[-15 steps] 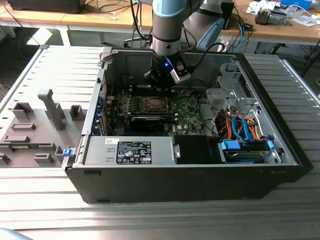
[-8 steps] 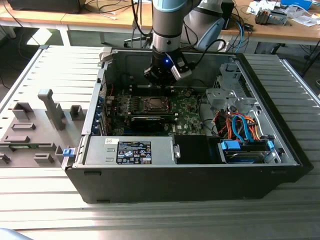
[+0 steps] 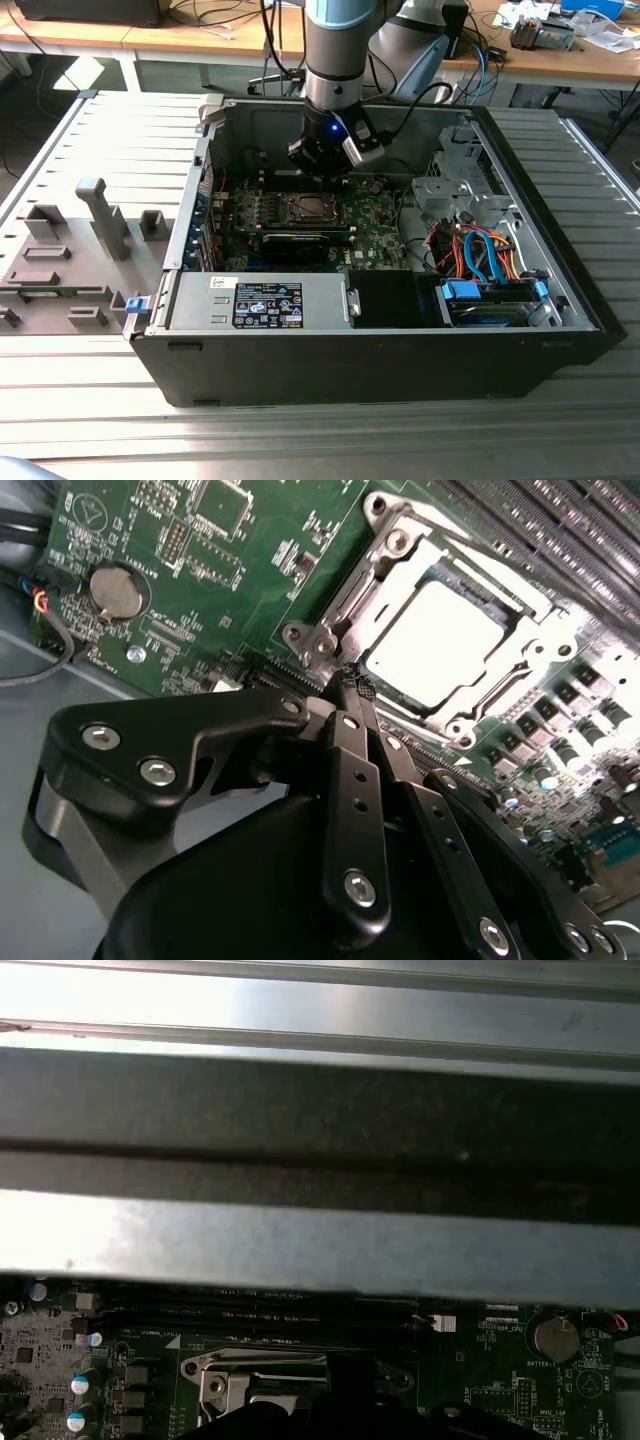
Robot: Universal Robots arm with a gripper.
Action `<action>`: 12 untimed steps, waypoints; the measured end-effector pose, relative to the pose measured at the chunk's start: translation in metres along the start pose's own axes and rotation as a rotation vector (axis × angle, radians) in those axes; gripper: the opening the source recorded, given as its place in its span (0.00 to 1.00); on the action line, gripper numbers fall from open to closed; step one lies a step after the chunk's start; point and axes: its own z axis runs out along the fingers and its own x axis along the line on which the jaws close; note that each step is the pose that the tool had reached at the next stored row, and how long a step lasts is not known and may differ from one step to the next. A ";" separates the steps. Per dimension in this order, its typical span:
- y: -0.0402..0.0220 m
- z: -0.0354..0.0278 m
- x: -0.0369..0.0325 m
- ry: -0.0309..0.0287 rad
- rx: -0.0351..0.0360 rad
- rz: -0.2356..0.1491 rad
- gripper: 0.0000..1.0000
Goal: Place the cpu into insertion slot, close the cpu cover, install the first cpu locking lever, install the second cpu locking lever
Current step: 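Install the first cpu locking lever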
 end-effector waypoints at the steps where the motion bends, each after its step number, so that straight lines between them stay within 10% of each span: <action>1: -0.0010 -0.0001 0.0001 0.0001 0.0001 0.000 0.11; 12: -0.0070 -0.0005 0.0002 0.0000 0.0002 0.000 0.11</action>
